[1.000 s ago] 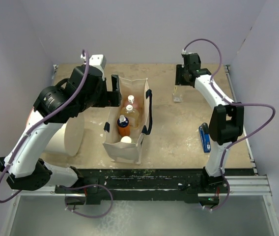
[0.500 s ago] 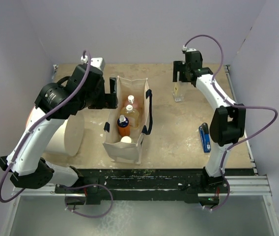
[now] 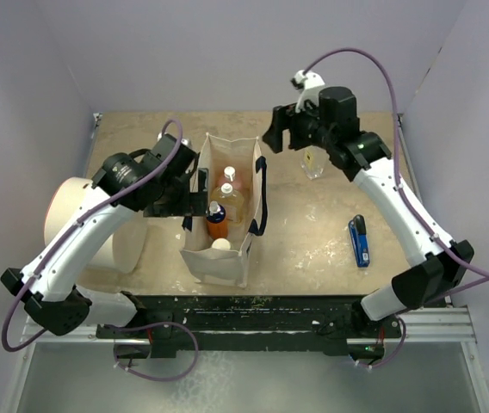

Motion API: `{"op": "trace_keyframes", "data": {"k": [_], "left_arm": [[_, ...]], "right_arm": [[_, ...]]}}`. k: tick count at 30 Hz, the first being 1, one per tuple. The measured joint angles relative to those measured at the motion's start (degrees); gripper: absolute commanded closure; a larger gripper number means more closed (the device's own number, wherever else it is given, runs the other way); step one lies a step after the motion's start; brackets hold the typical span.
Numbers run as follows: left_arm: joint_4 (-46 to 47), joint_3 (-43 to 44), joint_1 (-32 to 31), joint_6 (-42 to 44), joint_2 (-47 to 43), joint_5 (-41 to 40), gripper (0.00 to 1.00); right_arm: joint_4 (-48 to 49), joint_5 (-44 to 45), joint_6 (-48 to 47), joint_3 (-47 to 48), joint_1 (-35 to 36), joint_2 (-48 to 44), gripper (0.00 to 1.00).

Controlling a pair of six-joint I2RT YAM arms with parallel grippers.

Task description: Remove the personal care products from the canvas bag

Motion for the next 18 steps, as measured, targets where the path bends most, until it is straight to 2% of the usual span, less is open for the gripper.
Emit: {"op": "trace_keyframes", "data": {"k": [5,9,13,18], "left_arm": [[0.57,-7.13,0.04,-2.62,-5.11,4.20,0.01],[1.07,-10.97,0.04,-4.46,-9.53,6.64,0.01],[1.33,-13.84,0.04,-5.25,-11.76,8.85,0.01],[2.01,-17.33,0.04,-5.53,-11.41,10.86,0.01]], "right_arm": [[0.87,-7.96,0.02,0.55,8.76,-0.61,0.23],[2.78,-13.00,0.52,-3.91,13.60,-2.01,0.27],[4.42,-14.95,0.07,-11.72,18.95,-4.96,0.27],[5.16,-14.88,-4.17,-15.93,25.33,-5.11,0.26]]}}
